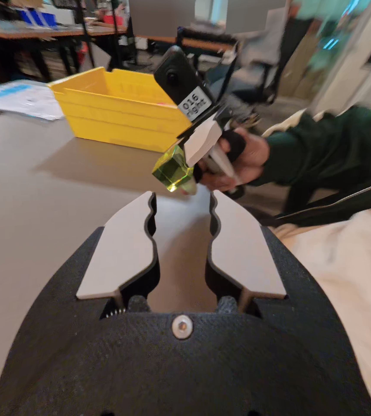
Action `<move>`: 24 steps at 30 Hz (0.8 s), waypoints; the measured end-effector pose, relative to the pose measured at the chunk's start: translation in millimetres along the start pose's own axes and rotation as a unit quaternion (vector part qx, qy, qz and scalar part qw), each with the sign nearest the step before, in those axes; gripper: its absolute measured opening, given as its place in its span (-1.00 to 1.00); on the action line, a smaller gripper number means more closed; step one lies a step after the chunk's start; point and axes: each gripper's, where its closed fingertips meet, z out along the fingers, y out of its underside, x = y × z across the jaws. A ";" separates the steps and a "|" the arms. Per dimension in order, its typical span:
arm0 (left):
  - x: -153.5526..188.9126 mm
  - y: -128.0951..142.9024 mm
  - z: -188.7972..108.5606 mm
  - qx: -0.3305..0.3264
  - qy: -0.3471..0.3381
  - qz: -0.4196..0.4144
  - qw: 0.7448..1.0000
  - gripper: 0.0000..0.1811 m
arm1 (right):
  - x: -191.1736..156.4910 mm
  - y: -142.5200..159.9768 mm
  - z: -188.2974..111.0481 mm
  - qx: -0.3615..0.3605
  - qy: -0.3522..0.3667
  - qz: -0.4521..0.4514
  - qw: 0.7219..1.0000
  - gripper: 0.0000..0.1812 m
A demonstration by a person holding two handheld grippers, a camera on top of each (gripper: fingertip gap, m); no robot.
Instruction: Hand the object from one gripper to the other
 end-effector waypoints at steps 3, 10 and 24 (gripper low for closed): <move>2.6 -10.1 -4.7 0.057 0.074 -0.114 0.989 -0.47 | -4.2 -0.7 0.8 0.000 0.002 -0.050 0.999 -0.70; -3.9 -21.3 -13.7 0.128 0.131 -0.212 0.960 -0.45 | -19.4 7.3 12.1 -0.014 0.009 -0.182 0.983 -0.70; 10.2 -23.2 -11.7 0.120 0.108 -0.110 0.981 -0.72 | -22.9 14.1 21.0 -0.020 0.039 -0.240 0.970 -0.70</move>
